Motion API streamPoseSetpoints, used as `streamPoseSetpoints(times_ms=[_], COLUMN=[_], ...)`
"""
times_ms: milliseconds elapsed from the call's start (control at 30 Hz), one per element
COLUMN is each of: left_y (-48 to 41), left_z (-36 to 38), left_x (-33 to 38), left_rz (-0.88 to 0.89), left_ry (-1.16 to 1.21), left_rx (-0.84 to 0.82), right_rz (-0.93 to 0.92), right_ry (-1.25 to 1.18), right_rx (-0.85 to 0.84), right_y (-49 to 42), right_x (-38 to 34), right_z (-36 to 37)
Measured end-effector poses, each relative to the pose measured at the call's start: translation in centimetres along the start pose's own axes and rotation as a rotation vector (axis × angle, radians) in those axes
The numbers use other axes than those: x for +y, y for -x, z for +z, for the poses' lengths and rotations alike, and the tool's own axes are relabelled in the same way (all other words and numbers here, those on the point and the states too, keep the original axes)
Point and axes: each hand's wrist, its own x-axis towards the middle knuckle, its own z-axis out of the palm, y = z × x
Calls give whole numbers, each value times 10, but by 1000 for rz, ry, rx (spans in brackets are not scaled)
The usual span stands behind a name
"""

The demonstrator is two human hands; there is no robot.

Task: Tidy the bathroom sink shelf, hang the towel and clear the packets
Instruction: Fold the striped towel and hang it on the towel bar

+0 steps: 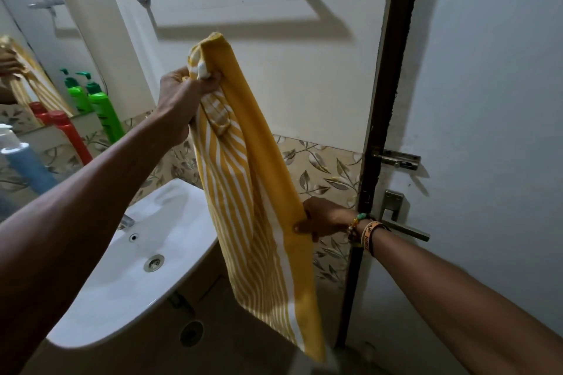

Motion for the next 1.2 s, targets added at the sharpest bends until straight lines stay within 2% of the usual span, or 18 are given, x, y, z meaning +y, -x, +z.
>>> streamPoseSetpoints(times_ms=[100,167,233,367,433,533,733,900,1200], left_y=[1,1,3,9,12,17,19,19,13], left_z=[0,0,2,15,22,30,31,30,32], left_x=[-3,-4,-6,-11,-14,-15,-12,-16,-18], left_rz=[-24,-47,-59,-85,-96,-110,-166,-123,-73], left_ry=[-27,-46,-63,-121,-158,-189,-223,-224,-231], left_rx=[-84,-175,-264,-393,-438,-517,-692,-673,-665], right_rz=[93,100,1,-265,-378,-495,-611,-571,-577], right_ry=[260,310,134,-410,-625,-832,-958,-1003,-898], right_rx=[230,413,575,818,819,689,451,601,693], right_y=[-2,-2,0,11,17,24,31,31,38], right_x=[9,10,1,-40,-61,-83,-93,-91,-100], right_z=[-8,-14,-22,-42,-49,-62,-77,-71,-81])
